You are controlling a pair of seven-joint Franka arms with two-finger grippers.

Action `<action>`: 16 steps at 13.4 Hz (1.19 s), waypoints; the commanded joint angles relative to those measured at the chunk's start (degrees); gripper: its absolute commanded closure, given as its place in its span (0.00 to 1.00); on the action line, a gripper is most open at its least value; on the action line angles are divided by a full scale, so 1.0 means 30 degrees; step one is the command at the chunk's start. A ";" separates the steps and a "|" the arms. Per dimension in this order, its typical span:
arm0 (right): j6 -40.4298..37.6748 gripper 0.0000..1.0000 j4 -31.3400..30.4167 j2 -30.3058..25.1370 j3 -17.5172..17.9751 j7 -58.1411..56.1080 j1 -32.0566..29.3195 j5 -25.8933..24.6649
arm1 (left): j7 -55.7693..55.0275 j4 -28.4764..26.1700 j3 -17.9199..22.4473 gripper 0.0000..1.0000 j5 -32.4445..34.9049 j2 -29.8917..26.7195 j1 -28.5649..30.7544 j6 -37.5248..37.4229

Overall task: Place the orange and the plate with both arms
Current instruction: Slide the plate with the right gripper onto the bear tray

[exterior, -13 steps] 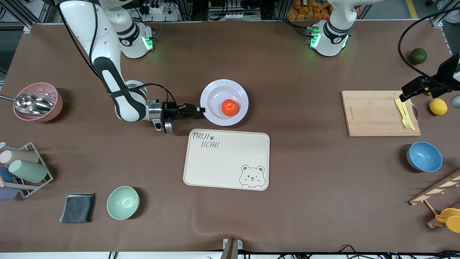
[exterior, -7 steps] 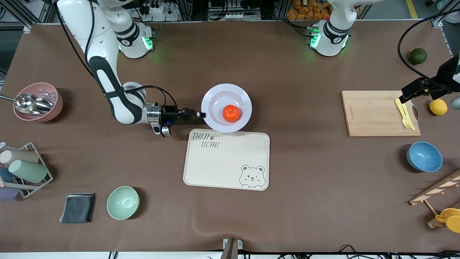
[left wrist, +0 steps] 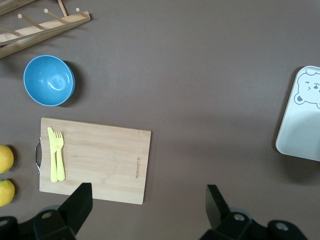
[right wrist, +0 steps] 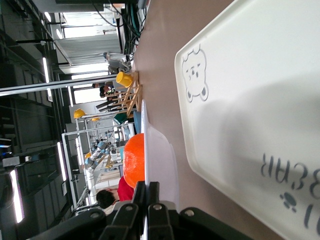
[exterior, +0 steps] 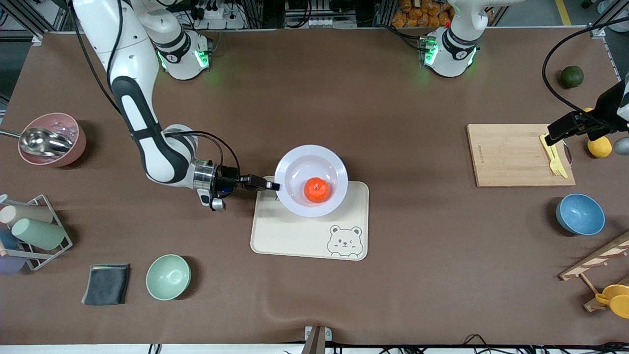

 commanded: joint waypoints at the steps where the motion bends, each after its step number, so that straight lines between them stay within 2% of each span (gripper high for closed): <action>1: 0.0441 1.00 0.1303 0.1400 0.0143 -0.0438 -0.0002 0.0416 | 0.0442 0.0016 0.0067 0.00 -0.0103 0.0057 -0.0022 0.0214; 5: 0.0616 1.00 0.1743 0.1813 0.0143 -0.0998 0.0320 0.1616 | 0.0442 -0.0013 0.0067 0.00 -0.0103 0.0174 -0.0051 0.0243; 9: 0.3219 1.00 0.2621 0.2193 0.0143 -0.1028 0.1374 0.1646 | 0.0442 -0.0013 0.0038 0.00 -0.0103 0.0233 -0.0051 0.0302; 11: 0.3254 1.00 0.3439 0.2806 0.0143 -0.1028 0.1317 0.1617 | 0.0442 -0.0042 0.0038 0.00 -0.0103 0.0320 -0.0081 0.0418; 16: 0.3195 1.00 0.3590 0.3453 0.0143 -0.2489 0.1111 0.1850 | 0.0442 -0.0072 0.0038 0.00 -0.0103 0.0350 -0.0110 0.0448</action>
